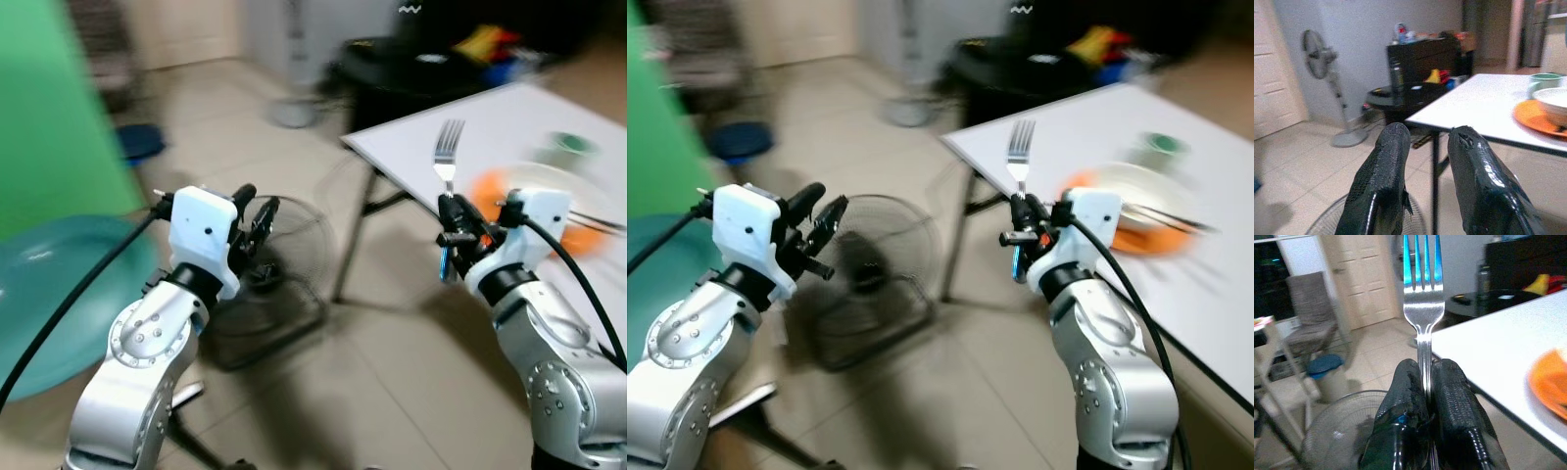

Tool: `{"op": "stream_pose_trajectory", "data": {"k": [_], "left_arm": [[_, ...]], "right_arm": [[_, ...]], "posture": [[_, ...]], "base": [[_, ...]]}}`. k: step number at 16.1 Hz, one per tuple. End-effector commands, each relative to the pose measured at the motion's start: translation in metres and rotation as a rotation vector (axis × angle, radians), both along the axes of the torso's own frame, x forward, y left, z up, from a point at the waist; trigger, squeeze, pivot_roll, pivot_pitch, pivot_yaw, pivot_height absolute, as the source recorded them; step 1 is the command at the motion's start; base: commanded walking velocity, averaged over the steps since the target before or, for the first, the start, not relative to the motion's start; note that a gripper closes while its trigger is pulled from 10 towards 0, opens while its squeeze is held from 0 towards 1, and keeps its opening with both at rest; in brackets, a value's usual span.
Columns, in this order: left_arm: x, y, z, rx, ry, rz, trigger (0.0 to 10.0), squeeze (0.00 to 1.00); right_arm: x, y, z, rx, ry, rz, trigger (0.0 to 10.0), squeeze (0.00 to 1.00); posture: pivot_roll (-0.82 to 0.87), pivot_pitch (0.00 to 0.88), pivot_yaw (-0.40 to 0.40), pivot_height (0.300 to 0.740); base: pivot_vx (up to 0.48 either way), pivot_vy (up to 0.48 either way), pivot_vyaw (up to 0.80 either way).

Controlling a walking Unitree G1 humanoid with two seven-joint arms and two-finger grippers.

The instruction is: Setting the table

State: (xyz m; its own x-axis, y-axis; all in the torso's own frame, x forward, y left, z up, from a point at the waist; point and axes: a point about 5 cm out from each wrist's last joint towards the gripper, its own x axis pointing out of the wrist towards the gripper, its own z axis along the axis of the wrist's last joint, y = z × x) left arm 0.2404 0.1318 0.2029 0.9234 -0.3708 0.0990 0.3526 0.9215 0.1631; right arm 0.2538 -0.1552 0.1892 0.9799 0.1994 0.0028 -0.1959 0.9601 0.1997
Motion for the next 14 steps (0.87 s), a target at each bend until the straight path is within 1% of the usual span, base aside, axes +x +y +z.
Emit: {"op": "stream_pose_trajectory", "data": {"k": [1,4,5,6,8,10,11,13,14], "left_arm": [[0.003,0.0,0.003,-0.012,-0.006,0.0,10.0,0.0],[0.007,0.0,-0.001,-0.029,0.023,0.018,10.0,0.0],[0.01,0.001,-0.007,-0.029,0.048,0.039,10.0,0.0],[0.012,0.003,-0.009,-0.032,0.058,0.059,10.0,0.0],[0.014,0.005,-0.01,-0.046,0.061,0.075,10.0,0.0],[0.016,0.008,-0.01,-0.052,0.06,0.082,10.0,0.0],[0.016,0.008,-0.01,-0.052,0.061,0.084,10.0,0.0],[0.017,0.009,-0.012,-0.045,0.067,0.084,10.0,0.0],[0.017,0.009,-0.013,-0.043,0.07,0.084,10.0,0.0]], "right_arm": [[-0.001,0.004,0.008,-0.011,-0.031,0.005,10.0,0.0],[-0.003,0.0,0.008,-0.044,-0.03,-0.023,10.0,0.0],[-0.004,-0.004,0.006,-0.062,-0.012,-0.051,10.0,0.0],[-0.004,-0.007,-0.001,-0.092,0.027,-0.08,10.0,0.0],[-0.005,-0.012,-0.007,-0.107,0.062,-0.112,10.0,0.0],[-0.005,-0.011,-0.008,-0.105,0.07,-0.113,10.0,0.0],[-0.005,-0.009,-0.007,-0.105,0.068,-0.105,10.0,0.0],[-0.007,-0.005,-0.007,-0.11,0.065,-0.08,10.0,0.0],[-0.007,-0.005,-0.007,-0.108,0.066,-0.077,10.0,0.0]], "posture": [[0.13,0.0,-0.018,0.74],[0.11,0.0,-0.003,0.74],[0.09,0.0,0.006,0.74],[0.09,0.0,0.006,0.74],[0.09,0.0,0.016,0.74],[0.09,0.0,0.019,0.74],[0.09,0.0,0.021,0.74],[0.09,0.0,0.026,0.74],[0.09,0.0,0.027,0.74]], "base": [[0.0,0.0,-0.8],[0.0,0.0,-0.8],[0.0,0.0,-0.8],[0.0,0.0,-0.8],[0.0,0.0,-0.8],[0.0,0.0,-0.8],[0.0,0.0,-0.52],[0.0,0.0,0.0],[0.0,-0.251,0.0]]}}
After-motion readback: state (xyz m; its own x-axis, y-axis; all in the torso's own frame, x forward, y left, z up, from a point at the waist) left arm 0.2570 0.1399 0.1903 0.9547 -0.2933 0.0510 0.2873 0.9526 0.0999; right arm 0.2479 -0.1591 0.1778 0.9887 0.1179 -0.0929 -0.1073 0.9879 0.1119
